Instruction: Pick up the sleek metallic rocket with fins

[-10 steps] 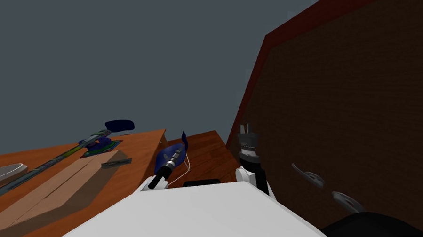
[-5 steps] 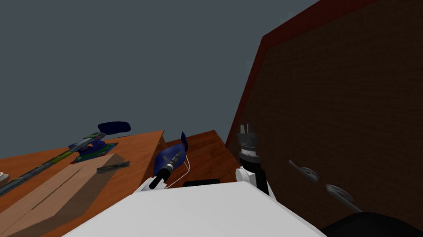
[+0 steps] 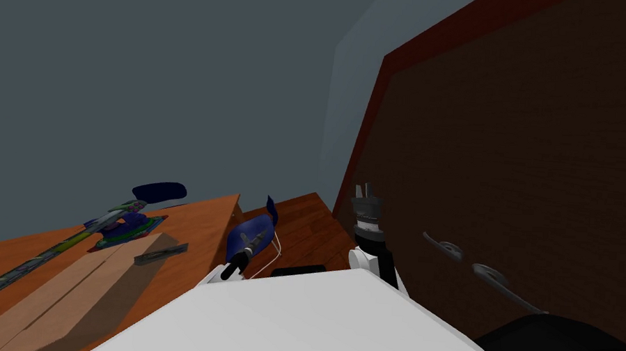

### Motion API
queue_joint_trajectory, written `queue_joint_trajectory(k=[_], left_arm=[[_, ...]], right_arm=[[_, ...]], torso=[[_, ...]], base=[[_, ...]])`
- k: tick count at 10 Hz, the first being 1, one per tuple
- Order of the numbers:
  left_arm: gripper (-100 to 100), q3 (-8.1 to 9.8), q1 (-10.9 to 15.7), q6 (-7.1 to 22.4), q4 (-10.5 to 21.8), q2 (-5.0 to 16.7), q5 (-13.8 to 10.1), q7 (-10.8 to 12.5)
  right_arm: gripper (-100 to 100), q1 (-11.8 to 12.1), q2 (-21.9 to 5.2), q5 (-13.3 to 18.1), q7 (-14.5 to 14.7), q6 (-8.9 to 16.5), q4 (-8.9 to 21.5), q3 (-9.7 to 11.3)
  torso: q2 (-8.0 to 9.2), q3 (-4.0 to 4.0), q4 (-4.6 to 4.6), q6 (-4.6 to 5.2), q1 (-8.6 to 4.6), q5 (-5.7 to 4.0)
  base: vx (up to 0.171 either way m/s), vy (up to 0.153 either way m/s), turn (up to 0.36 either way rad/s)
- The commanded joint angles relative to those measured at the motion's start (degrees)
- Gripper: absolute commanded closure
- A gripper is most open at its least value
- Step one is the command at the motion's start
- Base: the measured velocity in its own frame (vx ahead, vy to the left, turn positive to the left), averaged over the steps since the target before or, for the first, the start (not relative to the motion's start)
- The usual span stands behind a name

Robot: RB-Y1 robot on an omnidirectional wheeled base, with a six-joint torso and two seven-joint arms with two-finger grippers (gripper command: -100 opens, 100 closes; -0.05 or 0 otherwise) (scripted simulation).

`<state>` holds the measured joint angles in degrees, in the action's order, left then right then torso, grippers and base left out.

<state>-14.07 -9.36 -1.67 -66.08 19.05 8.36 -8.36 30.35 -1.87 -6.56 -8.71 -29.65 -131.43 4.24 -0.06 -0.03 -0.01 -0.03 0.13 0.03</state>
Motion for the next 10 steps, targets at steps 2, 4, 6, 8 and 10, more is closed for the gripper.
queue_joint_trajectory(k=[2, 4, 6, 8, 10], left_arm=[[-100, -0.93, 1.45, 2.25, 4.6, 2.0, 0.84, -0.29], [-100, -1.2, 2.04, 2.91, 6.21, 2.59, 1.16, -0.42], [-100, -1.44, 2.57, 3.51, 7.81, 3.15, 1.46, -0.54], [-100, -2.0, 3.79, 4.89, 11.29, 4.53, 2.14, -0.83], [-100, -2.08, 4.16, 4.57, 11.84, 4.6, 2.08, -0.75]], right_arm=[[0, 0.0, 0.0, 0.0, 0.0, 0.0, 0.0, 0.0], [0, 0.0, 0.0, 0.0, 0.0, 0.0, 0.0, 0.0], [0, 0.0, 0.0, 0.0, 0.0, 0.0, 0.0, 0.0], [0, 0.0, 0.0, 0.0, 0.0, 0.0, 0.0, 0.0], [0, 0.0, 0.0, 0.0, 0.0, 0.0, 0.0, 0.0]], torso=[[-0.03, -0.01, 0.0, 0.0, 0.02, 0.0], [0.03, 0.02, 0.01, -0.02, 0.07, 0.0], [0.02, 0.01, 0.01, -0.01, -0.09, -0.01], [0.01, 0.0, 0.0, -0.01, -0.06, -0.02], [0.0, 0.0, 0.0, -0.01, 0.0, 0.0]], base=[[0.009, 0.044, -0.08], [-0.005, 0.046, -0.039], [0.001, 0.009, -0.02], [0.001, 0.029, -0.068], [0.005, 0.029, -0.035]])
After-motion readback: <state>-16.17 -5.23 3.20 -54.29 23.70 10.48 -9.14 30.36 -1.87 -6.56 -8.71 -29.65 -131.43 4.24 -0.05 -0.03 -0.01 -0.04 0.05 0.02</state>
